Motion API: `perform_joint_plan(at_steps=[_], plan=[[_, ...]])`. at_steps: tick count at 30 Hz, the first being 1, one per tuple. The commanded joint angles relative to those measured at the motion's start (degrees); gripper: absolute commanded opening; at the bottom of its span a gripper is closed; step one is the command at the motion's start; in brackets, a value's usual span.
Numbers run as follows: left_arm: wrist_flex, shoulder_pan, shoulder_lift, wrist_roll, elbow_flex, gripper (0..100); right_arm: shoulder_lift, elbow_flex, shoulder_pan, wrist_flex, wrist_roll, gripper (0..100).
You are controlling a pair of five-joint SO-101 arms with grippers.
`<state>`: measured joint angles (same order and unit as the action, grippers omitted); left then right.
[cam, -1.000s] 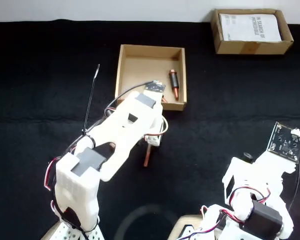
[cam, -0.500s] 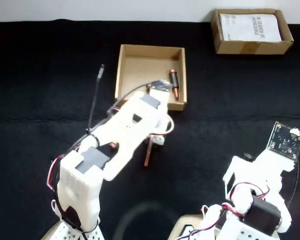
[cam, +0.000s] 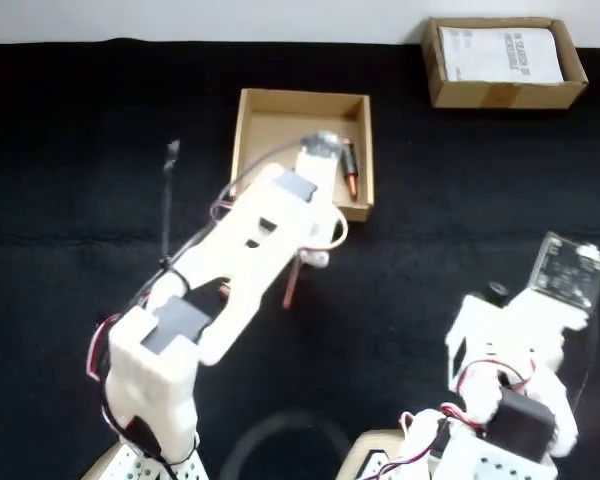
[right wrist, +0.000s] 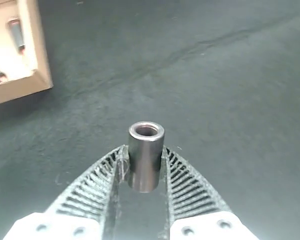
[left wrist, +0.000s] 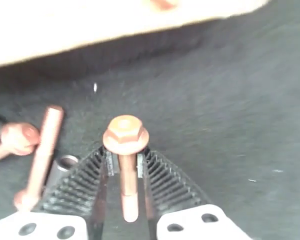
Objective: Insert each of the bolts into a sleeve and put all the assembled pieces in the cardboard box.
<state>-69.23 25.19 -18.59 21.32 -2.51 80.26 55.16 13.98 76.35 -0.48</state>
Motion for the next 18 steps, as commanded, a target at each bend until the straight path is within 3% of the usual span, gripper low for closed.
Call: perform_joint_plan(at_steps=[1, 10, 18], plan=[[-0.18, 1.1, 9.19, -0.09, -3.12, 1, 0.57, 4.35, -5.05, -5.67, 0.18, 0.7], [5.1, 2.95, 25.63, -0.18, 4.35, 1, 0.57, 17.19, -13.05, -25.89, 0.09, 0.7], [22.86, 5.23, 47.08, -0.26, 26.95, 1, 0.57, 26.86, -24.48, -42.42, 0.0, 0.7]])
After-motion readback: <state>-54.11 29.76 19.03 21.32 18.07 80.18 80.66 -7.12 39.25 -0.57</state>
